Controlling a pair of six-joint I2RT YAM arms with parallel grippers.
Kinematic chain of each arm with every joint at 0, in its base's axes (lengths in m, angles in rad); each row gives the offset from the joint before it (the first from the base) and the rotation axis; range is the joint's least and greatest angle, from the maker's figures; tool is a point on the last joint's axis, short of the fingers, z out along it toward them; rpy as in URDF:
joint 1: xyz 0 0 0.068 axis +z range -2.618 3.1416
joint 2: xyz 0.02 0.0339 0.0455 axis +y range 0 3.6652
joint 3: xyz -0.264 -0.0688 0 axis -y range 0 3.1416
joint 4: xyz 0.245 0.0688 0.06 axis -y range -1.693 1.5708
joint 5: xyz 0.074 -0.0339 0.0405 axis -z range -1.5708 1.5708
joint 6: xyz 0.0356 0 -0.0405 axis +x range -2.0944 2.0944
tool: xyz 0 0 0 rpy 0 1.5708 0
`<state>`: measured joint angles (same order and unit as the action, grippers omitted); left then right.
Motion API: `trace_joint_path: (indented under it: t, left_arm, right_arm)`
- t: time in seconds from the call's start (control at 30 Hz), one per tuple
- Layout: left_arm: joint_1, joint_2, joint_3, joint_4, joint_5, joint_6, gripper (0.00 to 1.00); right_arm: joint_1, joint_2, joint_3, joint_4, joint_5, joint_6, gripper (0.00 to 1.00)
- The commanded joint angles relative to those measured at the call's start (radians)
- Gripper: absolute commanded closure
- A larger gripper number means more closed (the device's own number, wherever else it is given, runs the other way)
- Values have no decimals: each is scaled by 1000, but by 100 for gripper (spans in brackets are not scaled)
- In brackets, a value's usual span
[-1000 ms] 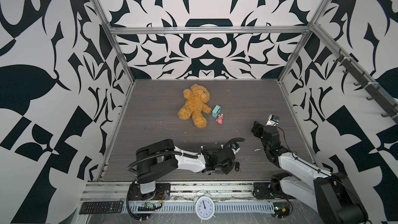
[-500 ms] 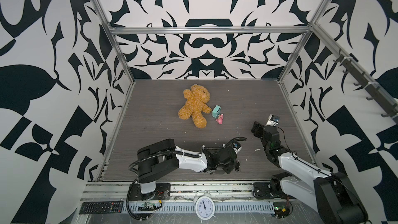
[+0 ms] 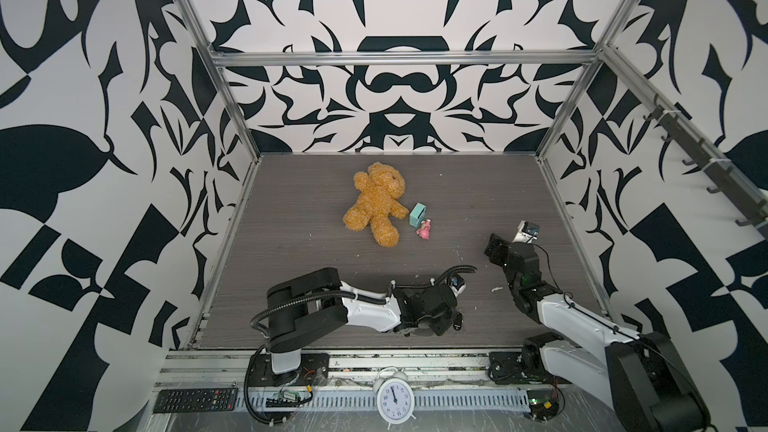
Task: Put the keys on the keyring
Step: 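Close the left gripper on the edge of the metal ring plate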
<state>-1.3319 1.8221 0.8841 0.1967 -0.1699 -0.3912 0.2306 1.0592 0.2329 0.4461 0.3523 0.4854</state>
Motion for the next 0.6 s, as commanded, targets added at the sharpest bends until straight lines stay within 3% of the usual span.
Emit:
trace_joint_path:
  t: [0.0,0.23,0.57]
  left_arm:
    - [-6,12,11,-15,-17,0,89]
    - [-7,-18,-3,6,-54,6,100]
    - [4,-165,-16,55,-212,106,100]
  right_arm:
    - [1,-10,20,29,5,-12,17]
    - [1,-14,19,29,5,-12,17]
    - [1,-16,16,34,4,-12,17]
